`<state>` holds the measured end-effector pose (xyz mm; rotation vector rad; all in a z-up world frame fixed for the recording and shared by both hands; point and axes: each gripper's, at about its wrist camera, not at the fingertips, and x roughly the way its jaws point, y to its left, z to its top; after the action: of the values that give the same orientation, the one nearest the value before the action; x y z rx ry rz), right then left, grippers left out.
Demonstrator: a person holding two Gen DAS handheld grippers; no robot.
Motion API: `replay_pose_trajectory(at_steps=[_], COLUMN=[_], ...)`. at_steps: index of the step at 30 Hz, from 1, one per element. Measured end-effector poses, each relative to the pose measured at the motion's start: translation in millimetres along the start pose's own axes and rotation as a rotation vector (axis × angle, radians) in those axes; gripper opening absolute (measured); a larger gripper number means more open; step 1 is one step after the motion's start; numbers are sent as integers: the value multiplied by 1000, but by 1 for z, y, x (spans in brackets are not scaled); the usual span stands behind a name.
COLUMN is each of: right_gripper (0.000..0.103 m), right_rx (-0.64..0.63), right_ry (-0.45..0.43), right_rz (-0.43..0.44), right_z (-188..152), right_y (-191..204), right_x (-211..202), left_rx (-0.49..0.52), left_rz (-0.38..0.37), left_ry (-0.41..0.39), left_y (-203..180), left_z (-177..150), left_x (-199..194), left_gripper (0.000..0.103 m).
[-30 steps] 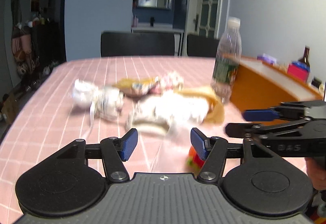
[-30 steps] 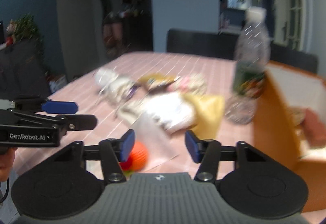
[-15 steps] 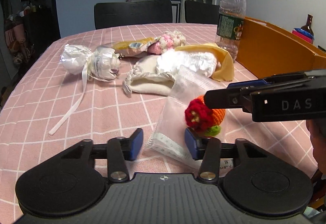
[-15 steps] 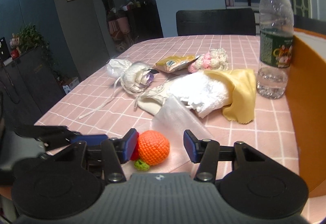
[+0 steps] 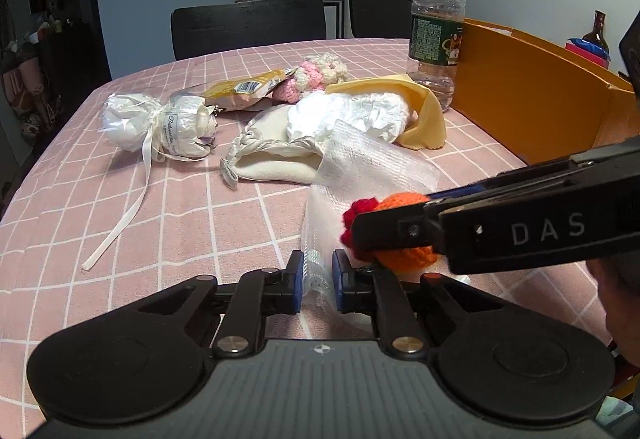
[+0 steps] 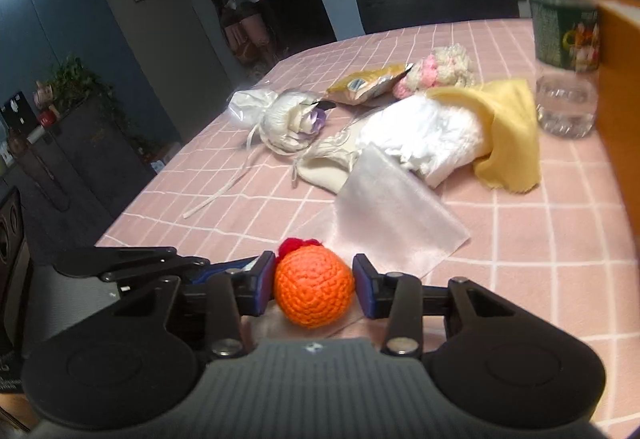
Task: Organize soft objects
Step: 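Grasp the white mesh bag with the left tool while the right tool grasps the crocheted strawberry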
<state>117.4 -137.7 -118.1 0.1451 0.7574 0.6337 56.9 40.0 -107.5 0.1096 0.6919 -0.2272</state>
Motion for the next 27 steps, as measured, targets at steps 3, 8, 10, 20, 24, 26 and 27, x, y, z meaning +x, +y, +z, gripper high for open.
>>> replay_pose_trajectory(at_steps=[3,8,10,20,24,26,27], right_gripper=[42,42,42,42,42,42,42], right_rx=[-36,-35,-9,-28,-31,-31,-33], right_ry=[-56,-81,-78,-90,-93,-93,-92], right_rz=[-69,-202,-216,-226,-217,-214,-212], right_z=[2,2,0,-12,-13,-13,-13], right_y=[-5,-29,-39,-48,-49,-50,-50], right_x=[-16,-31,-34,-40,-39,-39,-39], left_rx=[38,95,93,74,75,78,80], left_rz=[17,3,-22,-108,-116,-105,-102], left_ry=[-16,-92,-78,19,13,10,9], left_y=[-3,-7,-9,-25,-33,-37,-40], left_z=[1,13,18,15,16,17,18], left_x=[-2,-10,-3,24,21,19,19], left_gripper=[35,77,83,75,54,28,22])
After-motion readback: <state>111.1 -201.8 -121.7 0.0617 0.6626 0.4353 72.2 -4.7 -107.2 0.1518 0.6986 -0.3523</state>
